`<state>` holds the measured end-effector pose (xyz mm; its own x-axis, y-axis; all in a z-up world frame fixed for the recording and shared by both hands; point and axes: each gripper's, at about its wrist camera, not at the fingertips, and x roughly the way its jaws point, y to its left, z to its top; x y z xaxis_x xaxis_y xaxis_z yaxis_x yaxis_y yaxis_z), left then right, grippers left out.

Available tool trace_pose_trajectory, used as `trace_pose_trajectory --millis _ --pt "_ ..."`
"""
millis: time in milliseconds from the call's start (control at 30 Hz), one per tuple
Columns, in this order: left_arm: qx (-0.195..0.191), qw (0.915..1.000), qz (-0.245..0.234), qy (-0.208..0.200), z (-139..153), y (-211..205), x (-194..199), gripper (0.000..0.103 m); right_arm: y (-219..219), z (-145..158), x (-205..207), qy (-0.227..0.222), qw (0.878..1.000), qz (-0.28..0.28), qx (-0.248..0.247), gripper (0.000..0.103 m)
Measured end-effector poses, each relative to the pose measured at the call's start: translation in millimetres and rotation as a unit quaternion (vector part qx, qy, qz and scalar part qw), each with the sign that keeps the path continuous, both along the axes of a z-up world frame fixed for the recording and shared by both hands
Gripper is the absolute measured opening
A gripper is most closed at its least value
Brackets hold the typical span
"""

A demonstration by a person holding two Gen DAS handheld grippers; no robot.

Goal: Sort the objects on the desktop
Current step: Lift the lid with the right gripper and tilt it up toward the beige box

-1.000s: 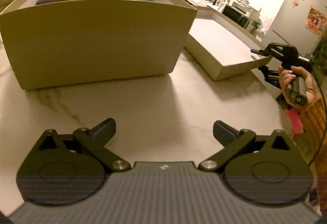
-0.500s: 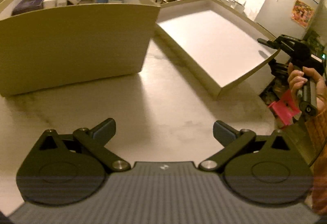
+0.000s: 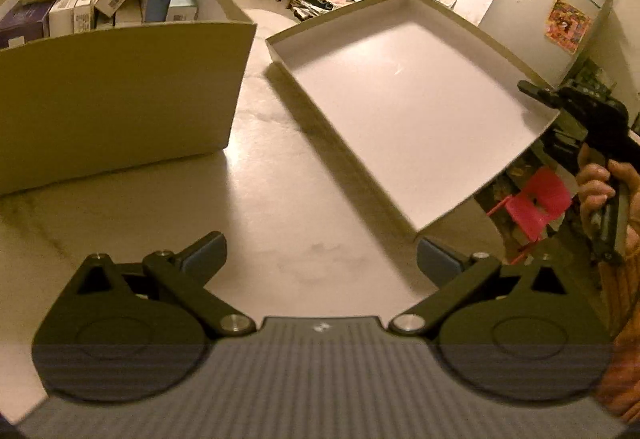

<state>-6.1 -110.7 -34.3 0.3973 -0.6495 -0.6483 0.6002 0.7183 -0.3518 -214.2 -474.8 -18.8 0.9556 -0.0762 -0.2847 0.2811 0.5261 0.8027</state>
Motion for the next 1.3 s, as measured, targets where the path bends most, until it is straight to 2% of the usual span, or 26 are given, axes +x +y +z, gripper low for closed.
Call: trace_pose_trajectory --millis 367,567,767,1067,1300 --pt "-0.012 0.9995 -0.029 -0.008 13.5 -5.8 -11.5 0.103 32.8 39.6 -46.4 -0.006 0.994 -0.005 -0.11 0.032" --pt "-0.03 0.9983 -0.049 0.007 21.8 -9.4 -17.7 0.103 66.0 63.8 -71.4 0.002 0.981 0.011 -0.196 0.032" --pt "-0.057 0.9962 -0.066 -0.005 34.7 -10.0 -24.7 0.103 101.8 77.7 -96.3 -0.001 0.965 0.018 -0.262 0.032" --pt "-0.074 0.9951 -0.065 -0.012 40.3 -8.9 -28.7 0.103 149.9 95.1 -127.3 -0.002 0.931 0.045 -0.362 0.032" --pt "-0.098 0.9928 -0.066 -0.017 50.2 -0.1 -35.7 0.103 184.4 104.1 -146.4 -0.002 0.896 0.092 -0.434 0.032"
